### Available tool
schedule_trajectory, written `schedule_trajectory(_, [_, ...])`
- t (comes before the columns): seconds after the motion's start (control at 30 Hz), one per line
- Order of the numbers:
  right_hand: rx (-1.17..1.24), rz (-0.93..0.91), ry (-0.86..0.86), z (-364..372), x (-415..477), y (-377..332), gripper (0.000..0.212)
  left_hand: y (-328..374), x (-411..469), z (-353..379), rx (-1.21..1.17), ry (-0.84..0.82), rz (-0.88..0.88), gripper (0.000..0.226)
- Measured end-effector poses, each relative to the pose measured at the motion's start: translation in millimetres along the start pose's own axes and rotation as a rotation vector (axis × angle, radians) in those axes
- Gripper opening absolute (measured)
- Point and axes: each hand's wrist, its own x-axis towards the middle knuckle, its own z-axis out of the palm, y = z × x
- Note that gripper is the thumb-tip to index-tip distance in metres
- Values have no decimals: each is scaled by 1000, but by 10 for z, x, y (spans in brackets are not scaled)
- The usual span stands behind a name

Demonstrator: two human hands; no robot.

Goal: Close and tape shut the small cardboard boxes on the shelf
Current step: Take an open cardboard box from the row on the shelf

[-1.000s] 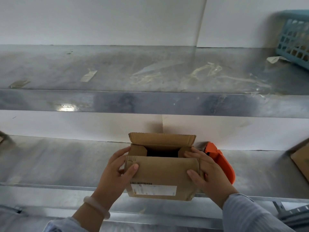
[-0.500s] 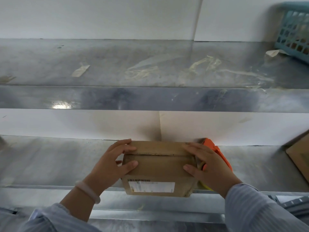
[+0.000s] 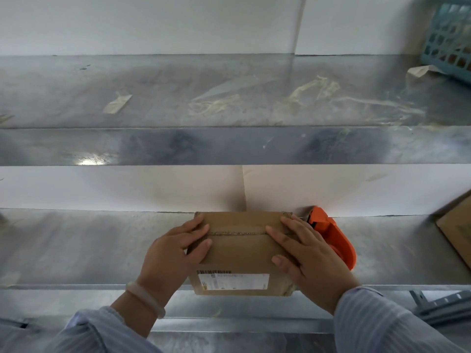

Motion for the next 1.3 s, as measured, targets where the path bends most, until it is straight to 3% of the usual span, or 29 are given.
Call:
schedule_trajectory(0.13, [-11,-35,12,-8,68,89,85,49,71,10,74,4,23,33])
schedule_trajectory(0.23, [-22,-34,38,28,67,128,81,61,103,-1,319,45,255,56])
schedule_trajectory(0.33, [-26,-18,98,104,20,116,69,189,80,136,449,-80,394,51])
schedule_trajectory(0.57, [174,-7,49,52,-38,173,65,223,77,255,500,-152,384,57])
schedule_trajectory(0.67, [354,208,318,124,-225,382,56,230,87,268,491,-146,400,56])
schedule_trajectory(0.77, [536,651,554,202,-370,784,45,229,89,268,470,-125,408,57])
schedule_trajectory(0.87, [827,977,401,271,-416,1103,44,234,91,272,456,-119,403,59])
schedule_trajectory(0.97, [1129,1075,291,298,-361,1140,34,237,101,275,441,-124,395,59])
schedule_trajectory(1.03, [1226,1103,250,293,-299,1114,37,234,108,274,435,-126,396,58])
schedule_trajectory(1.17, [949,1031,140,300,-222,1067,45,227,105,276,418,-126,391,54])
schedule_trajectory(1.3, [745,1001,99,341,-233,1012,32,218,96,281,413,-120,395,57])
